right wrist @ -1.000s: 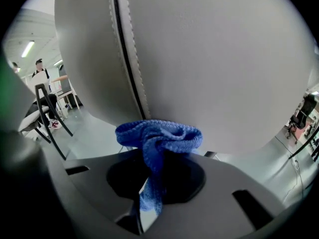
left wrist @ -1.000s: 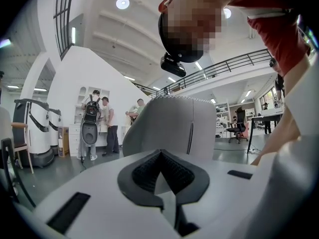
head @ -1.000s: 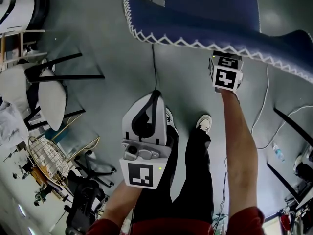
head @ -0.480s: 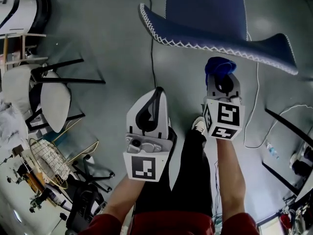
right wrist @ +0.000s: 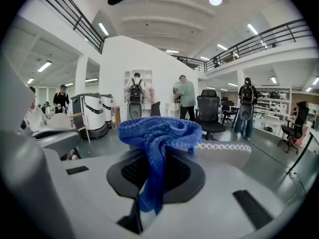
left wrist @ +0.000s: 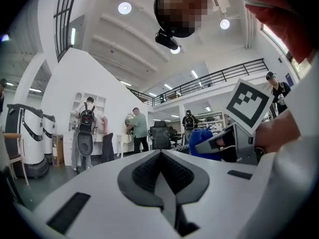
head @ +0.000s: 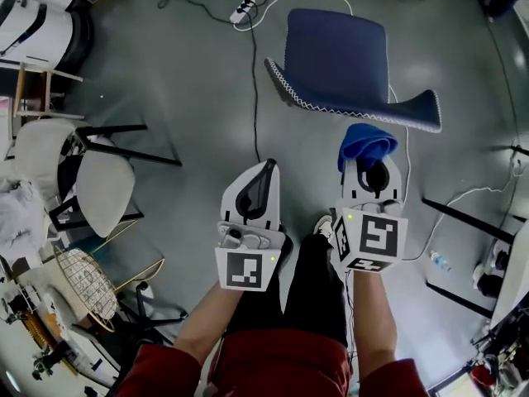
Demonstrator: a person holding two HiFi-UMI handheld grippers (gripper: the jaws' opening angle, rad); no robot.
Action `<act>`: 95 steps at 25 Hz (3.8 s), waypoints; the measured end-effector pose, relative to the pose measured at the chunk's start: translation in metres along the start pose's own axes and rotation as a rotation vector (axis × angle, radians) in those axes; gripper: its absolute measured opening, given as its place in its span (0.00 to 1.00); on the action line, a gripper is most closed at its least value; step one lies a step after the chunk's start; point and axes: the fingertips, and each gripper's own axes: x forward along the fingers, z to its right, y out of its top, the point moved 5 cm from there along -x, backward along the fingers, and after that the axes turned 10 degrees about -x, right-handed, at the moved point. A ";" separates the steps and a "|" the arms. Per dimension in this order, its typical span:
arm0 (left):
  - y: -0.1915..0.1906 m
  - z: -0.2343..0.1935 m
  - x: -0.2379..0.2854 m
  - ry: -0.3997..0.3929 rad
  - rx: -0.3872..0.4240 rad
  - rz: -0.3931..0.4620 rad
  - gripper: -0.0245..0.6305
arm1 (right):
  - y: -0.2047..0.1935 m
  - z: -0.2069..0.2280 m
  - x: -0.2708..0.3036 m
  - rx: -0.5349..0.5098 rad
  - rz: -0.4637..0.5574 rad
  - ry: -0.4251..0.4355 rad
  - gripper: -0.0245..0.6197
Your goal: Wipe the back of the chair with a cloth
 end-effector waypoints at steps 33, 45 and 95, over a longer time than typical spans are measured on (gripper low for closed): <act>-0.077 -0.029 0.033 0.008 -0.025 -0.040 0.06 | -0.160 -0.006 0.158 0.175 -0.208 -0.021 0.13; -0.136 -0.050 0.034 -0.008 -0.029 -0.047 0.06 | -0.254 -0.016 0.236 0.111 -0.303 0.005 0.13; 0.044 -0.074 -0.005 0.070 0.060 0.000 0.06 | -0.003 -0.058 0.062 0.157 -0.141 0.094 0.13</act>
